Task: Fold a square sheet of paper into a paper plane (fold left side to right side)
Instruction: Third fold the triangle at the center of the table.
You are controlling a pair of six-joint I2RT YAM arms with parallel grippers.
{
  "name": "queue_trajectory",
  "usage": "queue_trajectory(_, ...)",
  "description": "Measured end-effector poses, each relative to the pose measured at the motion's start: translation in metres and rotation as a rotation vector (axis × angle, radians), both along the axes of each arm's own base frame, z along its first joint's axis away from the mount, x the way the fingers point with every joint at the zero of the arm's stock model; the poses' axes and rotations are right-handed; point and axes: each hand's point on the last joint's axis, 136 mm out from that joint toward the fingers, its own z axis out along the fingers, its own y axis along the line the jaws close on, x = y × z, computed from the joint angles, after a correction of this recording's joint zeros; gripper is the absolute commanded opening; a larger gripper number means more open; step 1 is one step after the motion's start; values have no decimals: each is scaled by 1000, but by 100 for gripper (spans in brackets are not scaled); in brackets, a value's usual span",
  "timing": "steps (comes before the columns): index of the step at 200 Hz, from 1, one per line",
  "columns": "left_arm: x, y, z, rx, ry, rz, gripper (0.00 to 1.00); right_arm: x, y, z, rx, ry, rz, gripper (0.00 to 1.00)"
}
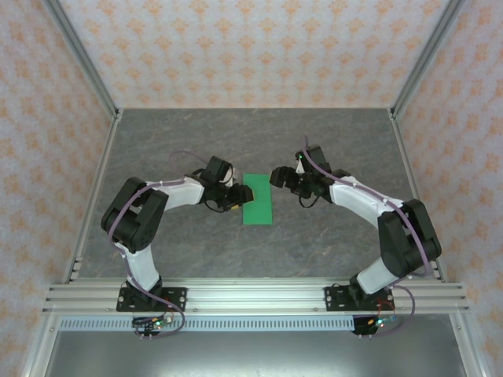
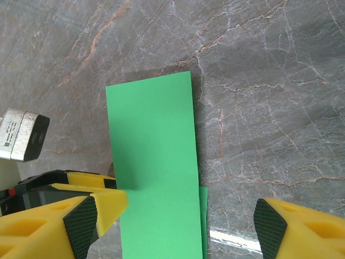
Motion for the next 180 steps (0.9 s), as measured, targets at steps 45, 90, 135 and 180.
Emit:
queue_trajectory(45,-4,-5,0,-3,10,-4,44,0,0,0,-5,-5,7,80)
queue_trajectory(90,-9,-9,-1,-1,22,-12,33,0,0,1,-7,-12,13,80)
queue_trajectory(135,-11,-7,-3,6,35,-11,21,-1,-1,11,-8,-47,26,80)
queue_trajectory(180,-12,-7,-2,6,36,-11,14,-21,-9,7,-40,-84,71,80)
